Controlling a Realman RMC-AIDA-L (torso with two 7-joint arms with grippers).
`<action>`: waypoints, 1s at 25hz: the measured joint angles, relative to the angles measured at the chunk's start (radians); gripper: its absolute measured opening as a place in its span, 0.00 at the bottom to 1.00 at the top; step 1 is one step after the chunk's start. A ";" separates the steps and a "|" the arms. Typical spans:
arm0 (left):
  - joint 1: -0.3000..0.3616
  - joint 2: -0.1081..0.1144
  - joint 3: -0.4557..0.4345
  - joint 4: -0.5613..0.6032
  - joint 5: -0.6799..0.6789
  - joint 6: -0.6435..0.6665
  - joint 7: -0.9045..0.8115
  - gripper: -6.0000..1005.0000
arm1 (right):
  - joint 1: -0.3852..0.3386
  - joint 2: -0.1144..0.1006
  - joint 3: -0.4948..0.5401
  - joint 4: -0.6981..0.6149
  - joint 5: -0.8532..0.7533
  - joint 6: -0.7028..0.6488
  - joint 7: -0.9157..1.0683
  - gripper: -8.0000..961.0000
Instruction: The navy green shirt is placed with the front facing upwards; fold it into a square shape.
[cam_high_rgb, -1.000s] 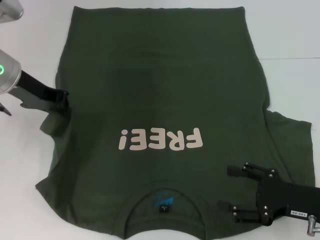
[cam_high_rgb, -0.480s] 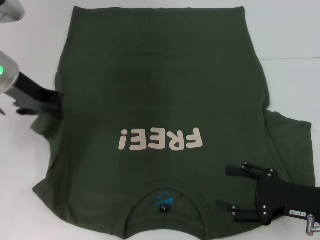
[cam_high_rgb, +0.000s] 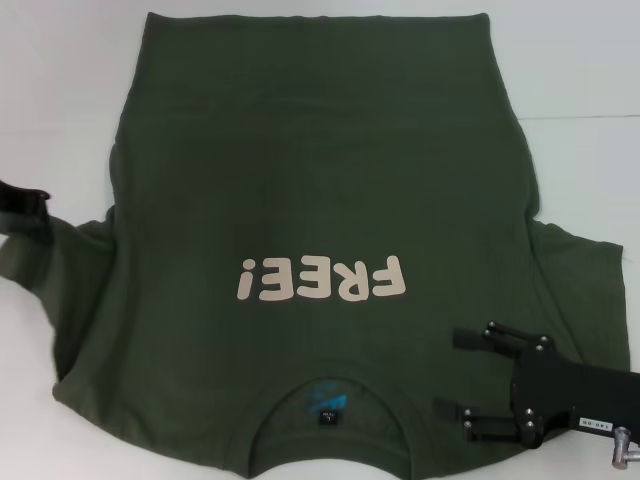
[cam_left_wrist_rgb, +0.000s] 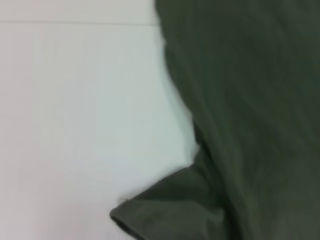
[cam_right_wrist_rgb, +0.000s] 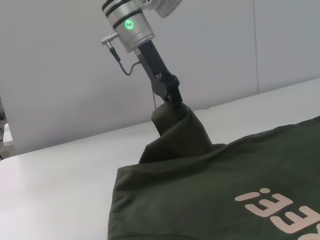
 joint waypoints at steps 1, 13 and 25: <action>0.003 0.004 -0.001 0.000 0.000 -0.004 -0.002 0.03 | 0.001 0.000 0.000 0.000 0.000 0.000 0.000 0.97; 0.006 0.013 0.010 0.043 0.002 -0.017 -0.017 0.02 | 0.008 0.000 0.001 0.000 0.000 0.000 0.000 0.97; -0.028 -0.026 0.014 0.053 0.000 0.006 -0.011 0.03 | 0.010 0.001 0.002 0.000 0.000 0.002 0.000 0.97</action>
